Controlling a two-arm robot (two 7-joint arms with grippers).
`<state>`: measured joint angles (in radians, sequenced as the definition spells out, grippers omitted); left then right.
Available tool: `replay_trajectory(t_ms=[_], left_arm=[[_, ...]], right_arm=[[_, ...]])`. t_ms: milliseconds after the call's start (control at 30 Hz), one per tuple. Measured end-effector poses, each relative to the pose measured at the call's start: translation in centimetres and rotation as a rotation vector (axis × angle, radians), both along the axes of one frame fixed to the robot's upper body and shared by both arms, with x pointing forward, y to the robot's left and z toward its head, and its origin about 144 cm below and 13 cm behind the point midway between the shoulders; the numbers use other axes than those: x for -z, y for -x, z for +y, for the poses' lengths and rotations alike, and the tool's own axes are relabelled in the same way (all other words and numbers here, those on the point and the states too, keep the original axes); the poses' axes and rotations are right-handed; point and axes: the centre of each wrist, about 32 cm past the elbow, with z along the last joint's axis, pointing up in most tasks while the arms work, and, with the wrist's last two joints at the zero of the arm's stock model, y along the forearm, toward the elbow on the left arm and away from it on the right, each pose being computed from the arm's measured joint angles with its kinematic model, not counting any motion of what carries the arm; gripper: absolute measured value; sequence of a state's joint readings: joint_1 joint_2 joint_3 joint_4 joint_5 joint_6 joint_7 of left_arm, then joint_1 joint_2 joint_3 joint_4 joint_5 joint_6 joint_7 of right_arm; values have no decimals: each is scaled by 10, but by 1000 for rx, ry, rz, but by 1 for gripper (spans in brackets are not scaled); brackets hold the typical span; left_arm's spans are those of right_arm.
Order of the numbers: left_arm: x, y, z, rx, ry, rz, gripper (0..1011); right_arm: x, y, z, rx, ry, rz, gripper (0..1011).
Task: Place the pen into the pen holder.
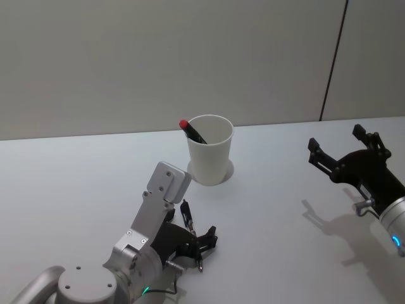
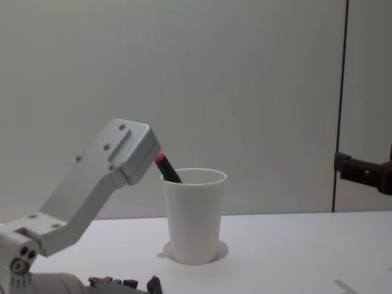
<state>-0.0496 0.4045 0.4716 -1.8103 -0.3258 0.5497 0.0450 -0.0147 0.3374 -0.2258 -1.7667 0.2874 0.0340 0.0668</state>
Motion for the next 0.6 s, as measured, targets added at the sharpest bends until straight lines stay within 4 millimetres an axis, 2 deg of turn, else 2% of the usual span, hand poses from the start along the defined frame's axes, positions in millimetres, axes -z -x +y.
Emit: replay_trajectory(t_ms=[167, 333, 367, 500, 533, 600], left_arm=[[0, 0, 0, 1, 1, 1, 936], [1, 0, 0, 0, 0, 2, 794], [1, 0, 0, 0, 0, 2, 794], [1, 0, 0, -1, 0, 3, 641], [1, 0, 0, -1, 0, 3, 641], [1, 0, 0, -1, -1, 3, 575]], right_arm=[[0, 0, 0, 0, 0, 0, 1001], [0, 0, 0, 0, 0, 0, 1001], [0, 0, 0, 0, 0, 0, 1001], [0, 0, 0, 0, 0, 0, 1001], [0, 0, 0, 0, 0, 0, 1001], [0, 0, 0, 0, 0, 0, 1001]])
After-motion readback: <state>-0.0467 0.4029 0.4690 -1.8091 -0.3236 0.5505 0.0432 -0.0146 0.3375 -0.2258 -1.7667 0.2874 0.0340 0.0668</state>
